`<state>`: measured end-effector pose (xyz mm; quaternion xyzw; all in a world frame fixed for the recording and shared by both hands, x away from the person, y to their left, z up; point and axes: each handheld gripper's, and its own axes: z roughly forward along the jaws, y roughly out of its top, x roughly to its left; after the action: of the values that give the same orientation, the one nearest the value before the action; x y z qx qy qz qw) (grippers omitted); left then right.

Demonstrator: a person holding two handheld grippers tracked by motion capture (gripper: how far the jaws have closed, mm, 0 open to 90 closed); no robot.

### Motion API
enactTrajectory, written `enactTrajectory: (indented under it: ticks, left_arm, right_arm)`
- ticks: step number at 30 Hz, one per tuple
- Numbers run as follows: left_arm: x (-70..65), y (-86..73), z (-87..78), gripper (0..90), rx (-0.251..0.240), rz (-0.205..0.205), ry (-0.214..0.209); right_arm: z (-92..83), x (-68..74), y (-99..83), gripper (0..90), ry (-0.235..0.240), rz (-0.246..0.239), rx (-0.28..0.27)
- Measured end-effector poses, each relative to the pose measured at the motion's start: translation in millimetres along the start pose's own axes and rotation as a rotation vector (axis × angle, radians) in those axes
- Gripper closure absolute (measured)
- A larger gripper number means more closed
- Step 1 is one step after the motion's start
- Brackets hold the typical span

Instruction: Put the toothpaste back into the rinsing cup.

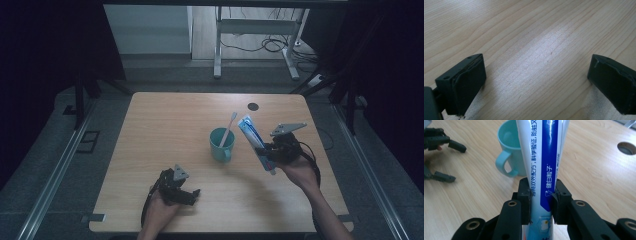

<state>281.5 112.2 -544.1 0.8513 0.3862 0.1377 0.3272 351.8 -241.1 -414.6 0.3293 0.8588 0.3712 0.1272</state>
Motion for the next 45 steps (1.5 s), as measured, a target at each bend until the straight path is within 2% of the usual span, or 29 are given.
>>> enactTrajectory:
  ticks: [21, 45]
  left_arm:
    - [-0.1, 0.0, 0.0, 1.9, 0.000, -0.001, 0.000]
    - [0.0, 0.0, 0.0, 1.9, 0.000, 0.000, 0.000]
  right_arm:
    - [10.3, 7.6, 30.2, 71.9, 0.016, 0.002, -0.124]
    - [29.7, 10.7, 70.1, 71.8, 0.007, 0.008, -0.216]
